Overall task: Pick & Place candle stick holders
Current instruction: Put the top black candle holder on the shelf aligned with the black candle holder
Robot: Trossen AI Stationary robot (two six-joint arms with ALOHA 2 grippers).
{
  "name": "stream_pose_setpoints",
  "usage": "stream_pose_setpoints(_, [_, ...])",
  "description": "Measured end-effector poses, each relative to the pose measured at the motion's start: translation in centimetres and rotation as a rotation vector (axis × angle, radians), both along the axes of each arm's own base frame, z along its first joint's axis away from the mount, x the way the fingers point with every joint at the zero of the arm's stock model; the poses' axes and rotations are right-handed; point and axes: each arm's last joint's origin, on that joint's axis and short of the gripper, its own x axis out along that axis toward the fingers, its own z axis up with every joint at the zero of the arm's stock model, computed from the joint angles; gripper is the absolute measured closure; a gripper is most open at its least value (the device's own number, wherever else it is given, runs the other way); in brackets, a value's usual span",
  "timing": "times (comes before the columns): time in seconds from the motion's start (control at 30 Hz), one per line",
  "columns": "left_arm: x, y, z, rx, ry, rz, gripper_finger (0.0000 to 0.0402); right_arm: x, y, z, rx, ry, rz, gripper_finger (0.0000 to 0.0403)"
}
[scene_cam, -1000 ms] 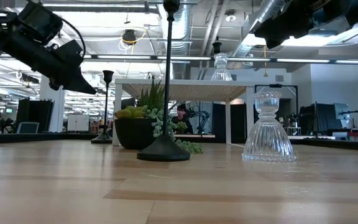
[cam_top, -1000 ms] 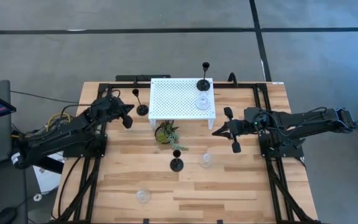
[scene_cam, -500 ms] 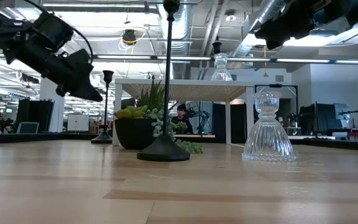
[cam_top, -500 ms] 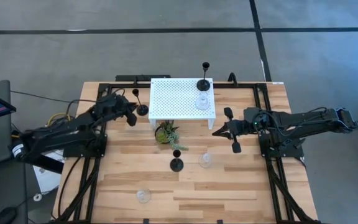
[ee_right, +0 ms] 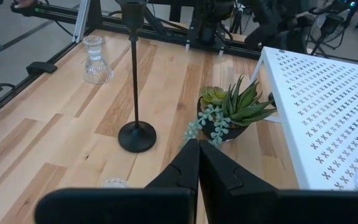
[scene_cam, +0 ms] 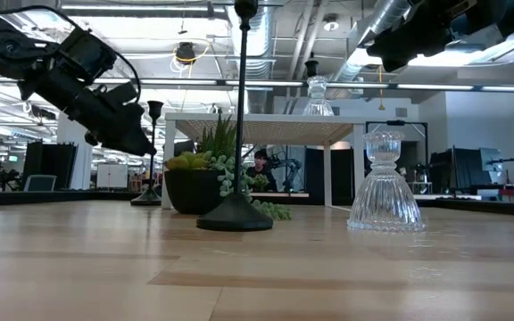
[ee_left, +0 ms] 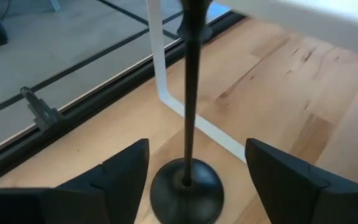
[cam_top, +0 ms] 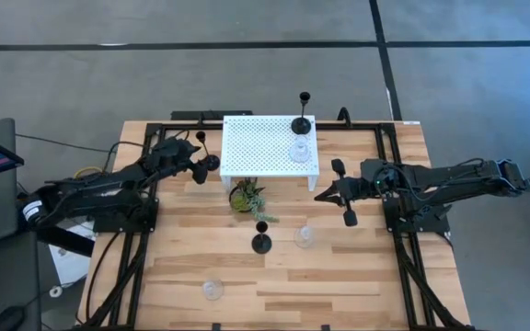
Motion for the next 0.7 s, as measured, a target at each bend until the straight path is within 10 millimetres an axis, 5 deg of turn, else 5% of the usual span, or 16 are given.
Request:
stream_pose_setpoints(0.4, [1.6, 1.4, -0.1, 0.069, -0.076, 0.026, 0.0133, 0.0, 0.0, 0.0, 0.000, -0.002, 0.000, 0.0403])
stream_pose_setpoints(0.7, [1.8, 1.5, -0.6, 0.051, -0.049, 0.034, 0.0245, 0.0, 0.0, 0.0, -0.001, -0.002, 0.001, 0.0403])
